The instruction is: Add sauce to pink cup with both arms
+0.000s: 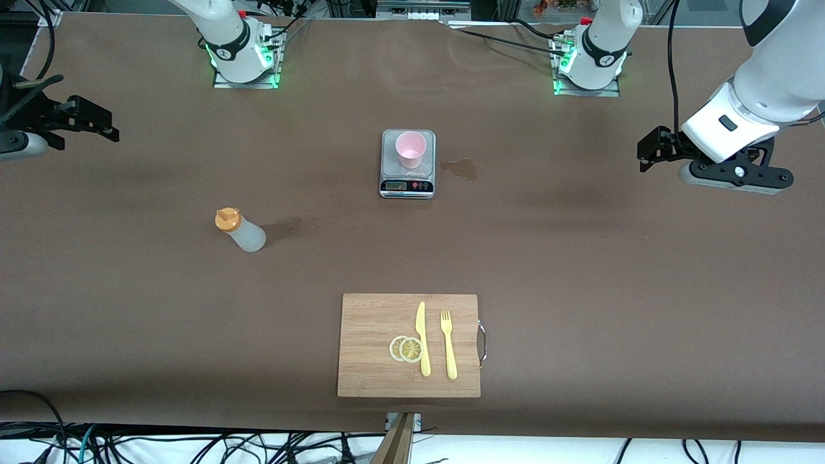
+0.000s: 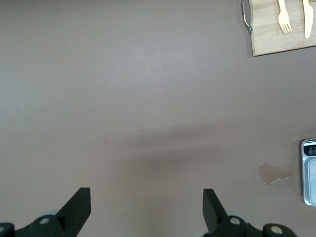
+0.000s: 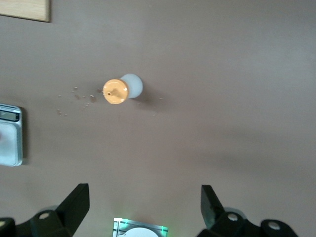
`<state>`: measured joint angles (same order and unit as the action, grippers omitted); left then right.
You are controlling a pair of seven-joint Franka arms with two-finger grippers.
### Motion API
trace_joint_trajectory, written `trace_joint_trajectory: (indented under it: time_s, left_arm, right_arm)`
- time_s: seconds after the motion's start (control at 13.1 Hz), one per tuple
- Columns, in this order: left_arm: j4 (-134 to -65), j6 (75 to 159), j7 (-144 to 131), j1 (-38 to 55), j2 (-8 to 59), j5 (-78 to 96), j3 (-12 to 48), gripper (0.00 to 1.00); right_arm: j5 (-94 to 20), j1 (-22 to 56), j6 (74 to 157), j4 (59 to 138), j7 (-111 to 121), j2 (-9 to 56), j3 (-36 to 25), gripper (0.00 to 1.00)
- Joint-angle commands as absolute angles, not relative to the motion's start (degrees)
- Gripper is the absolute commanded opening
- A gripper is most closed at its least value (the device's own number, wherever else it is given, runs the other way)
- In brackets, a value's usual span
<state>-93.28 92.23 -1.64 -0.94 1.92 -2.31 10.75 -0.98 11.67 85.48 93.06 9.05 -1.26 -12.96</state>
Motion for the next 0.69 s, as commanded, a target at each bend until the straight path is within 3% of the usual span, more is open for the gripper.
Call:
trace_joint_trajectory:
  time_s: [0.0, 0.61]
  left_arm:
    - [-94.5, 92.7, -0.4, -1.5, 0.7, -1.8, 10.9, 1.00]
    - [-94.4, 92.7, -0.1, -1.5, 0.8, -1.8, 10.8, 1.00]
  right_arm:
    - [0.8, 12.1, 85.3, 94.3, 7.1, -2.8, -12.1, 1.00]
    - [2.4, 12.1, 85.2, 90.4, 8.0, -1.1, -11.8, 1.00]
